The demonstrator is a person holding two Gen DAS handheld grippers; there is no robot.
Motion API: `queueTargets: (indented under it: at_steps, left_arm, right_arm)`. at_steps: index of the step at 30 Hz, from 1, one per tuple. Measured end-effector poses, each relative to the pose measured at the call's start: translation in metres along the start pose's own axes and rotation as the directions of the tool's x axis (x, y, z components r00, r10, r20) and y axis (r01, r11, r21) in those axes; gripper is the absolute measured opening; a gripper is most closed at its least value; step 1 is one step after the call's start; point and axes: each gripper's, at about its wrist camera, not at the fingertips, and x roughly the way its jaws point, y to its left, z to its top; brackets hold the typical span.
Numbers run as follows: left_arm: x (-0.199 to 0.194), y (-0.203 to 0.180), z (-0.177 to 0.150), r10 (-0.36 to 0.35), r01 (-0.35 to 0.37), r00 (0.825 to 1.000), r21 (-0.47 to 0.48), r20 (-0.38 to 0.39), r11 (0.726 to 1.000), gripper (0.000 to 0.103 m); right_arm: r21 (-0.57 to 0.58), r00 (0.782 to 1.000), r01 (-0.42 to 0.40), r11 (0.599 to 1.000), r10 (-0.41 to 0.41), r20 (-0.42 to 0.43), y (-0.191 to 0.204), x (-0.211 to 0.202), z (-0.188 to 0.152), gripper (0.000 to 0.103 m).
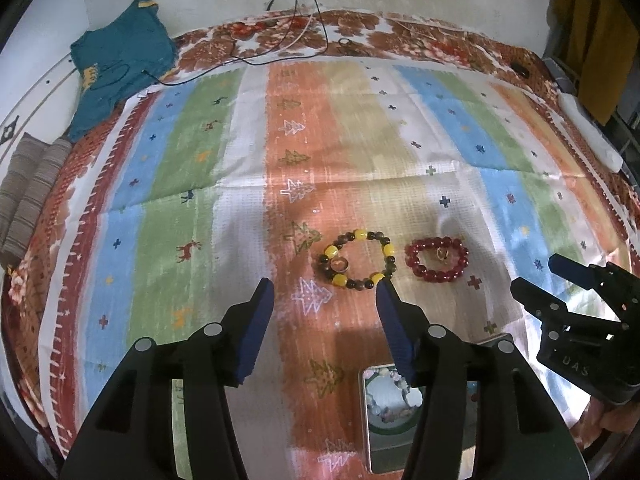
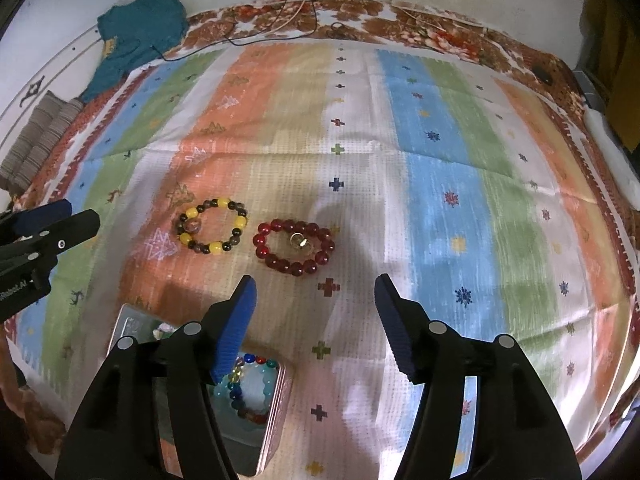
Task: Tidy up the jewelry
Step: 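Move both tools back toward the yellow-black and red bracelets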
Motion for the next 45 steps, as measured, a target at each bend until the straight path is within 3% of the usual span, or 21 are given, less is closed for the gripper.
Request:
queueTargets:
  at_steps: [14,19,45]
  left_arm:
    - [0.029,0.001,0.012,0.001,-0.001,0.999,0.02,-0.039,1.0,0.059]
    - [0.037,0.0,0.016,0.006,-0.005,0.999,0.027,-0.048,1.0,0.061]
    - [0.1,0.01,0.03,0.043,-0.035,0.989,0.057,-0.14,0.998,0.061]
  right_arm:
    - [0.01,0.996,0.023,1.0,-0.022,-0.084,-0.008,0.037,0.01,0.062]
    - [-0.006,0.994,0.03,1.0,-0.03,-0.104,-0.007,0.048,0.014,0.068]
    - [-0.037,0.982,0.107,0.994,-0.111,-0.155,-0.016,0.099,0.034,0.068]
